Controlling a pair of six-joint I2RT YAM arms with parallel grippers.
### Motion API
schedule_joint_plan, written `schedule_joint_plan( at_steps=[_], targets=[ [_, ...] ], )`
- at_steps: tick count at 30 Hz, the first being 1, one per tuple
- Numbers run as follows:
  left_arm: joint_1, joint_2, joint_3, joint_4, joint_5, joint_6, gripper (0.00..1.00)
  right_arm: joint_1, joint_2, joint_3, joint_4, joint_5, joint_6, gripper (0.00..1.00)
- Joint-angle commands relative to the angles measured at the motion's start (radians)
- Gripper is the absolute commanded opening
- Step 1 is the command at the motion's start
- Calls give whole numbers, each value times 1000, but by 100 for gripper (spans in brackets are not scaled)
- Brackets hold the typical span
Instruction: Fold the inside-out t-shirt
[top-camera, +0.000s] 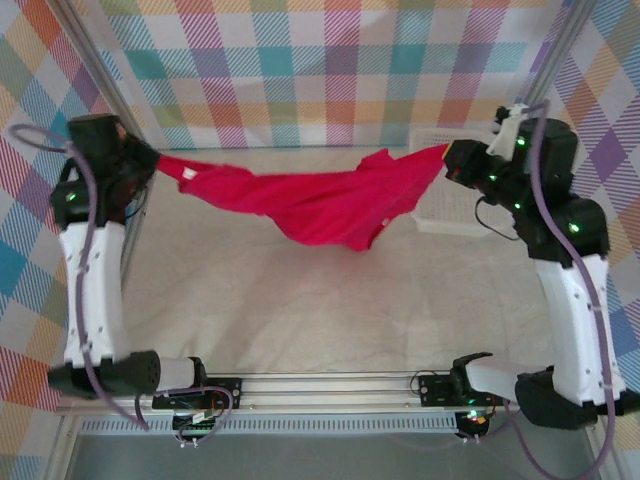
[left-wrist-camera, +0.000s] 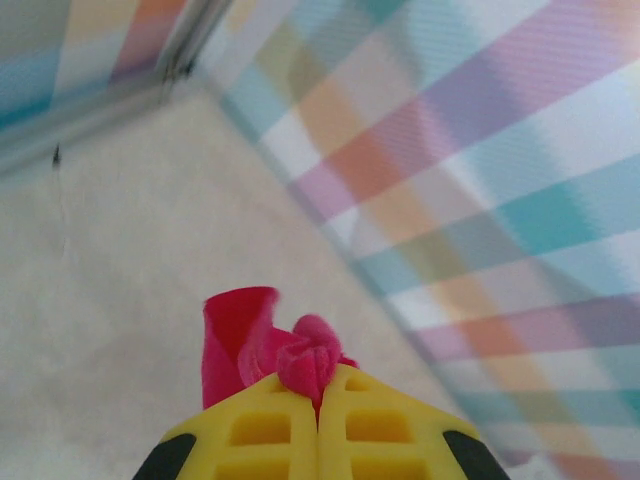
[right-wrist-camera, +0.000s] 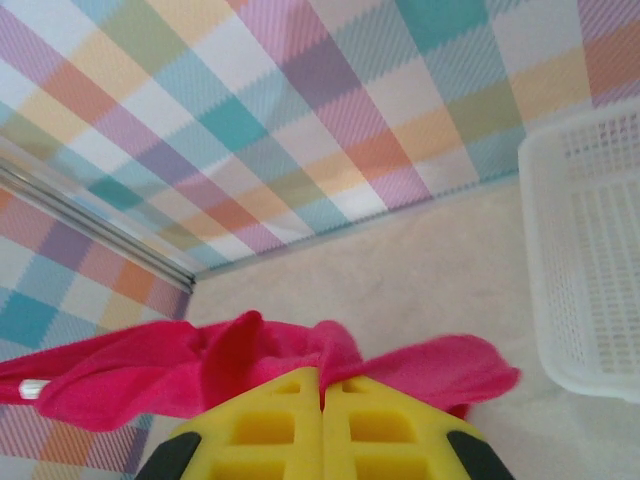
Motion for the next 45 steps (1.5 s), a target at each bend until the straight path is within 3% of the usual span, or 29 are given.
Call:
schedule_joint_plan(
  at_steps=[1, 5, 8, 14, 17, 19, 20, 21, 23, 25, 27, 29, 31, 33, 37, 41, 45],
  targets=[
    [10, -12, 93, -104, -33, 46, 0, -6, -39, 84, -65, 2, -31, 0],
    [10, -5, 244, -160, 6, 80, 0, -6, -78, 164, -77, 0, -27, 0],
    [10, -2, 257, -155, 55, 88, 0, -5, -54, 218, -93, 14, -36, 0],
    [9, 103, 18, -65, 181, 87, 0, -5, 108, 160, -53, 65, -69, 0],
    [4, 255, -105, 0, 219, 81, 0, -8, 256, 100, 5, 82, -80, 0],
    [-1, 389, -94, 7, 221, 83, 0, -17, 393, 111, 40, 70, -82, 0],
    [-3, 455, -69, 2, 210, 83, 6, -21, 481, 148, 39, 58, -82, 0],
    [-8, 513, -39, -3, 191, 87, 26, -26, 571, 204, 25, 40, -83, 5],
    [-20, 591, 24, -41, 152, 101, 55, -28, 744, 350, -50, 11, -80, 27],
    [-44, 608, 57, -101, 83, 127, 63, -28, 884, 488, -155, -35, -72, 39],
    [-83, 543, -20, -106, 15, 144, 67, -14, 944, 525, -239, -55, -70, 45],
    [-120, 434, -170, -81, -30, 144, 67, 33, 897, 391, -224, -33, -86, 49],
    [-153, 308, -360, -27, -37, 129, 67, 83, 767, 132, -113, -25, -87, 53],
    [-166, 174, -552, 32, -19, 93, 67, 136, 615, -146, 19, -24, -73, 57],
    [-166, -11, -815, 110, 53, 62, 68, 234, 398, -509, 129, -18, -9, 58],
    [-193, -66, -1005, 209, 178, 11, 68, 345, 262, -749, 180, -29, 86, 58],
    [-235, 20, -1088, 256, 149, 1, 69, 432, 198, -891, 220, -52, 156, 58]
  ],
)
